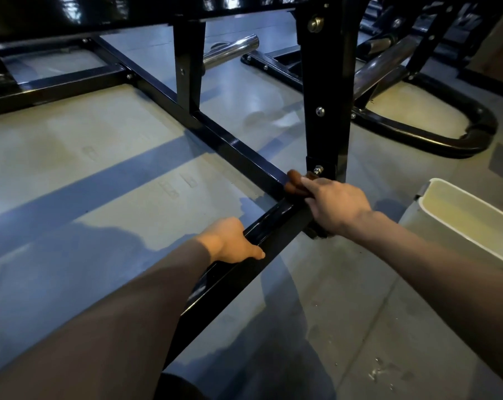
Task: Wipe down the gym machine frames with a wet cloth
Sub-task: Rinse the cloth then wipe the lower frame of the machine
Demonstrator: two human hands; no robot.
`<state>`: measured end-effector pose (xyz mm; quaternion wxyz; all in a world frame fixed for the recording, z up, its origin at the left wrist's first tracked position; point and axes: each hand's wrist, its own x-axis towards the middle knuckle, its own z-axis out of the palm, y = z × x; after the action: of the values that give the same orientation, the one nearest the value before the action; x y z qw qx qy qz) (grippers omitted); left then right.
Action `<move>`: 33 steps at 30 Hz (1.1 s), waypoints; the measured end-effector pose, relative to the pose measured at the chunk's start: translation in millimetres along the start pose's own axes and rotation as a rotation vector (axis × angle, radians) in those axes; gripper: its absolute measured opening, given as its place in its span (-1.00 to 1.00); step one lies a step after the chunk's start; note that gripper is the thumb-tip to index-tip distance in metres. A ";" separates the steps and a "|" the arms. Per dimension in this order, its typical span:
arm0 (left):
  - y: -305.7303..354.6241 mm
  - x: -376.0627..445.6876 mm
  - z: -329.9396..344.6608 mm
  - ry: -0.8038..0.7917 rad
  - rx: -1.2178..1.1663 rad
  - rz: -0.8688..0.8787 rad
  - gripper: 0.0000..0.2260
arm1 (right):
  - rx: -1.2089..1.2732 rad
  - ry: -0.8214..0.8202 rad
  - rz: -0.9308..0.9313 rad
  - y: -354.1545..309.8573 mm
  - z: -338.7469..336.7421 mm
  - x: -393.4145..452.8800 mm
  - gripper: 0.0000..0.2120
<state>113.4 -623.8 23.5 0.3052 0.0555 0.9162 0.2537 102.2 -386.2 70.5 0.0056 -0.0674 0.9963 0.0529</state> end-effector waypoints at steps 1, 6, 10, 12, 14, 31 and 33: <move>0.3 -0.1 0.2 0.007 0.005 0.000 -0.50 | 0.007 0.015 -0.039 -11.2 2.0 -7.9 -0.59; 1.7 0.6 2.1 0.044 0.057 0.004 -0.50 | 0.015 0.092 -0.367 -47.6 22.9 -56.0 -0.48; 1.3 -0.7 0.3 0.018 0.045 -0.004 -0.49 | -0.041 0.100 -0.117 -10.5 18.8 -13.1 -0.55; 0.2 -0.2 -1.1 0.013 0.058 -0.002 -0.49 | -0.011 0.060 0.017 0.9 11.4 0.9 -0.59; 0.1 0.3 -1.2 0.019 0.077 0.001 -0.49 | 0.017 0.063 -0.003 -12.2 9.5 -6.6 -0.60; -3.5 8.1 2.8 0.085 0.132 0.013 -0.48 | 0.117 0.021 -0.207 -60.1 6.7 -42.7 -0.51; -3.5 8.3 4.2 0.110 0.145 0.014 -0.53 | 0.074 0.056 -0.330 -69.4 11.1 -50.5 -0.51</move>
<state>109.3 -622.8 14.5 0.2479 0.0697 0.9471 0.1917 161.7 -446.7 53.2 -0.0108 -0.2313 0.9727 0.0128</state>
